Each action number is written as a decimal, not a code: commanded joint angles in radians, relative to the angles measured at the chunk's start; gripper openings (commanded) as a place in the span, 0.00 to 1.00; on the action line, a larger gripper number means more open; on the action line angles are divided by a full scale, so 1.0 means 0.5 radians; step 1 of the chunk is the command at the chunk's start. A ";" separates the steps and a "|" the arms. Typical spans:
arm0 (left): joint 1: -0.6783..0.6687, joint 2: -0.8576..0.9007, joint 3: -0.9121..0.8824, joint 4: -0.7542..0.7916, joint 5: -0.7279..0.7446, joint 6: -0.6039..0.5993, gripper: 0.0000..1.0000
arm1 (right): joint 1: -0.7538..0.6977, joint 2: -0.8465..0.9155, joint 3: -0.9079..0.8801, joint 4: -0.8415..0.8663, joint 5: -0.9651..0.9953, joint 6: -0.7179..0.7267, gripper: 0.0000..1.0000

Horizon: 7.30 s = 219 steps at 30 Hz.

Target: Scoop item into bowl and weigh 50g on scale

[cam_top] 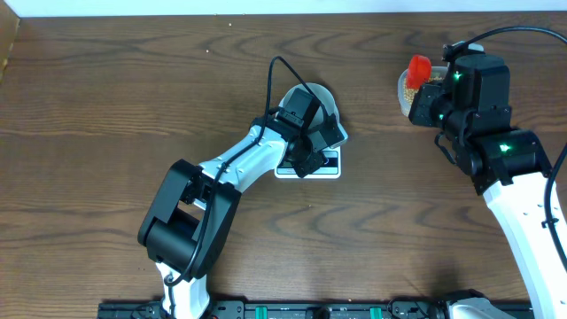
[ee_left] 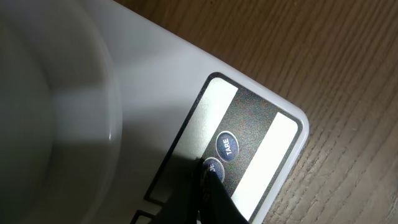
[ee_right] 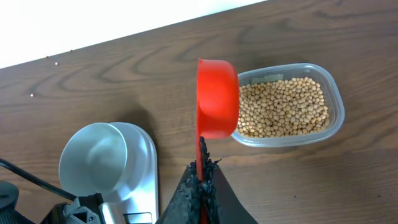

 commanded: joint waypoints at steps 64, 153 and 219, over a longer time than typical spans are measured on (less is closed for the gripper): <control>0.034 0.111 -0.113 -0.055 -0.150 -0.009 0.07 | -0.016 -0.035 0.050 0.019 -0.021 -0.014 0.01; 0.695 -1.131 -0.111 -0.175 -0.156 -0.056 0.07 | -0.056 -0.053 0.050 0.178 0.350 -0.099 0.01; 0.463 -0.628 -0.111 -0.079 0.040 0.147 0.07 | -0.410 0.117 0.050 0.548 0.202 -0.188 0.01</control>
